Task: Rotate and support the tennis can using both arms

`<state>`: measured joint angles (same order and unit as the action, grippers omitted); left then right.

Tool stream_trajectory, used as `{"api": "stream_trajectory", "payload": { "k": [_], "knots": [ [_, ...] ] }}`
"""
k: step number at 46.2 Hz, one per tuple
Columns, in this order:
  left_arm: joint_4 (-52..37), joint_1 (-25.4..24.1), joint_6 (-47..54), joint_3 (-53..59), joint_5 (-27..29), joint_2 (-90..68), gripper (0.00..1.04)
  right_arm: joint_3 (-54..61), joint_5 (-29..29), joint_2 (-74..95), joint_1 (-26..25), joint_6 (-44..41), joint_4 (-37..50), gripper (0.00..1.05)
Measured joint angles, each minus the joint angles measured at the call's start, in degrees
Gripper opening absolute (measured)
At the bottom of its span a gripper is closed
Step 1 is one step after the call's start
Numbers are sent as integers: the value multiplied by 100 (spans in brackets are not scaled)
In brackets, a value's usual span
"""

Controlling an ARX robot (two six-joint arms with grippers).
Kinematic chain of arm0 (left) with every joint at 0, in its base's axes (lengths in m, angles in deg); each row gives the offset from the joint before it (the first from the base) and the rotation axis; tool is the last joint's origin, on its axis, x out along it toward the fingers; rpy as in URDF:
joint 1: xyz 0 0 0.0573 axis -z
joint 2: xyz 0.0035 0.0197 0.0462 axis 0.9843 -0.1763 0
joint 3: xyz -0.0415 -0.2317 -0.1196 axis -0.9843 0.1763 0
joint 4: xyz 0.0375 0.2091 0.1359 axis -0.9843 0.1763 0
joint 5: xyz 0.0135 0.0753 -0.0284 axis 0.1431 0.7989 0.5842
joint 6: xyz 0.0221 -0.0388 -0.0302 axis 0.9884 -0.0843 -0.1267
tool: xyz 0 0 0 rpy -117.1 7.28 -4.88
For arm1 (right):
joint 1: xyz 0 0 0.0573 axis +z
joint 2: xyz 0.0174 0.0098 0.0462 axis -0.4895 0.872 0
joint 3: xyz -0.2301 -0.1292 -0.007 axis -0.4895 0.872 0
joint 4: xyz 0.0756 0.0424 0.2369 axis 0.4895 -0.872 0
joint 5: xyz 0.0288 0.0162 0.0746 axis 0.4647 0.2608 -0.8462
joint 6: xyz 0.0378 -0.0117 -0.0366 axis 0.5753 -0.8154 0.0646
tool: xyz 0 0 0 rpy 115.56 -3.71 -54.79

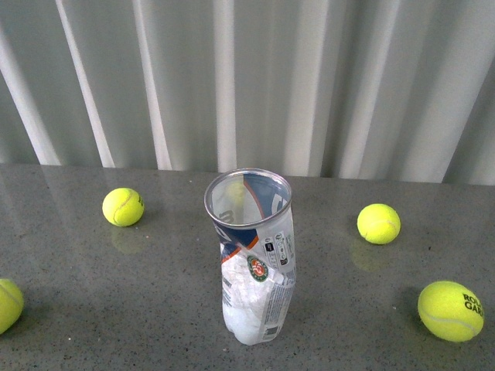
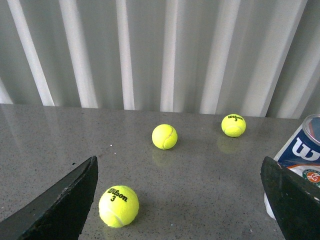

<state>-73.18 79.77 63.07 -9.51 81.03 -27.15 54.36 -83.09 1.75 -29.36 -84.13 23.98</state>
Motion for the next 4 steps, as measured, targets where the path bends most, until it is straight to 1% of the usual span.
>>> {"api": "stream_trajectory", "payload": {
  "k": [4],
  "knots": [
    [0,0,0,0,0,0,98,0,0,0,0,0,0,98]
  ]
}}
